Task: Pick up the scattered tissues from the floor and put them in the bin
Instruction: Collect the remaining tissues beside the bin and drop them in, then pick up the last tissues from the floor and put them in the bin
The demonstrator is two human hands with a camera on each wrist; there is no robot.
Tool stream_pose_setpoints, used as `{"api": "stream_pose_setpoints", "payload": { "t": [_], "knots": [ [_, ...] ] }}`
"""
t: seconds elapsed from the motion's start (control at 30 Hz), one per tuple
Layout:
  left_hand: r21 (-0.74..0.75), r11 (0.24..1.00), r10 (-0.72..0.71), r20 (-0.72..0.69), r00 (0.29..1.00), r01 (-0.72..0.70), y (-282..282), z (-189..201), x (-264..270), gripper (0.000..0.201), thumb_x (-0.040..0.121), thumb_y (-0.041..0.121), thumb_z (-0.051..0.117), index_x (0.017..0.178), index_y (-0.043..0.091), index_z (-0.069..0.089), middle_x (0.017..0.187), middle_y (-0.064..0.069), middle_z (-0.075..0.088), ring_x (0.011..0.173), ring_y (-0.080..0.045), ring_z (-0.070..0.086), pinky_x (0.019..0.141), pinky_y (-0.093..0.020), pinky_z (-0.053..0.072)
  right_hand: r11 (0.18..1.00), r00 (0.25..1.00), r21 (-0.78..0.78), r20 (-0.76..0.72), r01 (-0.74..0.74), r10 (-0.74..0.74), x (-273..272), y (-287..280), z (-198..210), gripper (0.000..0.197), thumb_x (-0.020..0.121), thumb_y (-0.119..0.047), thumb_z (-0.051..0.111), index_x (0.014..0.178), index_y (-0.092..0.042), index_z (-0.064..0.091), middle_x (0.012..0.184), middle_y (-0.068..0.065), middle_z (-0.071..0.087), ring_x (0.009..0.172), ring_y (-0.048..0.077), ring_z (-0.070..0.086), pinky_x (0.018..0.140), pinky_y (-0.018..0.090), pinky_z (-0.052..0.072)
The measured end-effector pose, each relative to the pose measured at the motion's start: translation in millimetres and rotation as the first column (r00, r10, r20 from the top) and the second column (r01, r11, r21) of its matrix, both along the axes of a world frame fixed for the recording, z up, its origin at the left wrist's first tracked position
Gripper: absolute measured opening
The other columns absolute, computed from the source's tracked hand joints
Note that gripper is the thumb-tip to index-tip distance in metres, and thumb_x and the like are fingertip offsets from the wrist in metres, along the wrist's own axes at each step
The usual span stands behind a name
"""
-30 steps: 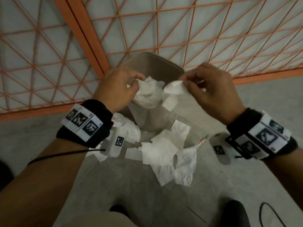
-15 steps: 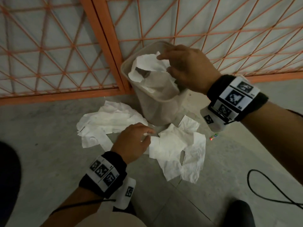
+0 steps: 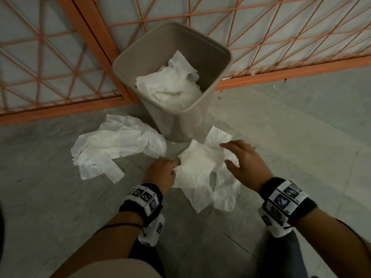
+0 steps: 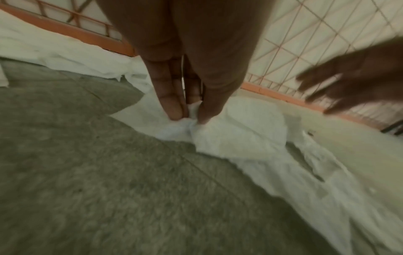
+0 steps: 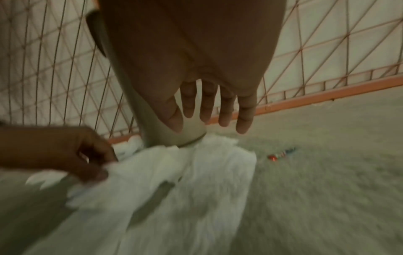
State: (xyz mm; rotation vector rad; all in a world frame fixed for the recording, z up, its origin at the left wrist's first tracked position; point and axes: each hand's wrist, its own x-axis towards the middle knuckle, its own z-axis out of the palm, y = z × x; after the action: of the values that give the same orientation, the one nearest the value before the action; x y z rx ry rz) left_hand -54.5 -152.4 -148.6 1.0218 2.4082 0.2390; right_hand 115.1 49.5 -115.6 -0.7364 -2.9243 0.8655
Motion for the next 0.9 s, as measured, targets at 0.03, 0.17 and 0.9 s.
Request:
{"api": "stream_pose_setpoints", "payload": {
  "t": [0.03, 0.17, 0.9],
  "knots": [
    [0.011, 1.000, 0.008, 0.018, 1.000, -0.008, -2.7, 6.2, -0.3, 0.021, 0.087, 0.015, 0.056, 0.102, 0.016, 0.071, 0.101, -0.008, 0.069, 0.095, -0.029, 0.065, 0.080, -0.033, 0.050, 0.999, 0.996, -0.009, 0.079, -0.034, 0.034, 2.3, -3.1, -10.6, 0.053, 0.087, -0.024, 0.061, 0.137, -0.025, 0.045, 0.135, 0.005, 0.049, 0.121, 0.027, 0.048, 0.099, 0.040, 0.045],
    [0.100, 0.991, 0.082, 0.070, 0.994, -0.089, -23.2, 40.3, -5.8, 0.008, 0.082, 0.013, 0.064, 0.083, 0.015, 0.071, 0.079, -0.003, 0.067, 0.077, -0.023, 0.064, 0.070, -0.029, 0.049, 0.991, 0.962, 0.018, 0.241, -0.135, 0.126, 1.5, -13.6, -38.2, 0.060, 0.085, -0.026, 0.060, 0.141, -0.028, 0.038, 0.142, 0.001, 0.044, 0.126, 0.028, 0.045, 0.096, 0.046, 0.047],
    [0.817, 0.577, 0.217, -0.143, 0.966, -0.009, 18.3, 267.9, -54.2, 0.016, 0.085, 0.011, 0.063, 0.093, 0.021, 0.072, 0.084, 0.012, 0.067, 0.068, 0.008, 0.062, 0.065, -0.005, 0.046, 0.953, 0.999, -0.302, -0.035, -0.008, -0.003, -8.9, -8.4, 62.3, 0.025, 0.073, 0.001, 0.067, 0.073, -0.023, 0.076, 0.083, -0.001, 0.069, 0.073, 0.012, 0.063, 0.070, 0.024, 0.051]
  ]
}}
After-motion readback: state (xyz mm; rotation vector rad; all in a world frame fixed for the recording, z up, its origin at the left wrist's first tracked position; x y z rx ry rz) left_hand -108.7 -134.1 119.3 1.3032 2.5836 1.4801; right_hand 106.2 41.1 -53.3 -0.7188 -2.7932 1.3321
